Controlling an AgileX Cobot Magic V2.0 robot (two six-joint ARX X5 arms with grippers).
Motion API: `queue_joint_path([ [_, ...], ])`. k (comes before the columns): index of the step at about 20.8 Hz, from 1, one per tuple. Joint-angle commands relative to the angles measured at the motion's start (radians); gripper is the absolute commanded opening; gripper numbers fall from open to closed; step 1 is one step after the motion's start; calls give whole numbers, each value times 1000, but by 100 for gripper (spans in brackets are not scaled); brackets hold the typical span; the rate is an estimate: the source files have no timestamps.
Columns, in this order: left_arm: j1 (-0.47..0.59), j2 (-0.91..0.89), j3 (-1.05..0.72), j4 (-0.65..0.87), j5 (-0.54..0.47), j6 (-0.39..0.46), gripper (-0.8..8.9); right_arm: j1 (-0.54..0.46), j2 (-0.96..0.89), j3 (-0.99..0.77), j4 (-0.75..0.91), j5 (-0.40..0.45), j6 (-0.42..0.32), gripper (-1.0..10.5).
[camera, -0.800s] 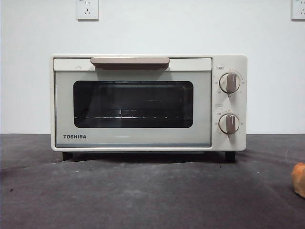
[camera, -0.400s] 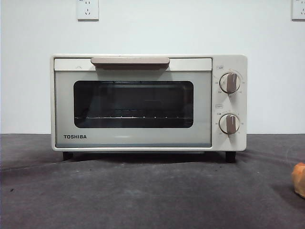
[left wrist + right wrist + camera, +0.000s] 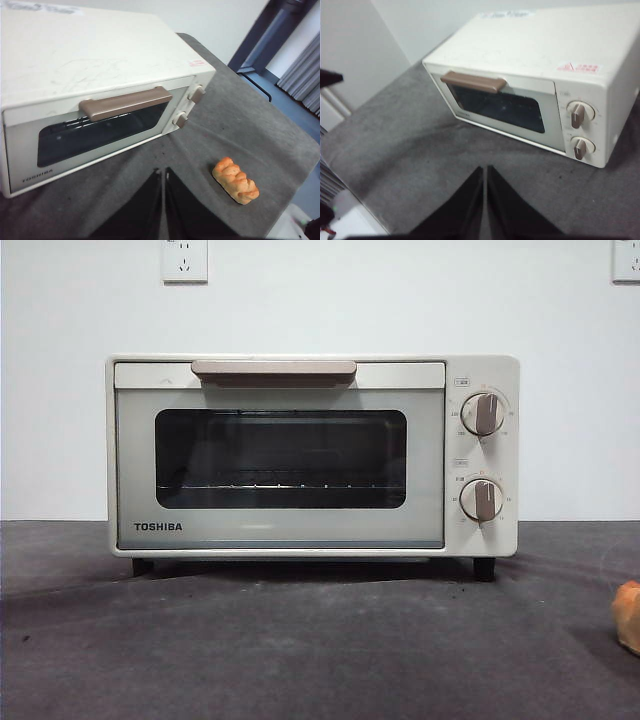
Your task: The left arm flap open the oven, the right arm pick bread and place it into oven, the left arm flap close the oven
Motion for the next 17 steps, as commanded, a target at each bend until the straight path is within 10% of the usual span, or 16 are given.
queue_joint_path([
  [1, -8, 4, 18, 25, 3, 30, 40, 5, 3, 14, 6, -1, -50, 9],
  [11, -9, 6, 18, 47, 2, 31, 534, 4, 2, 14, 6, 7, -29, 452],
  [17, -9, 8, 18, 53, 2, 31, 594, 4, 2, 14, 6, 10, 6, 552],
])
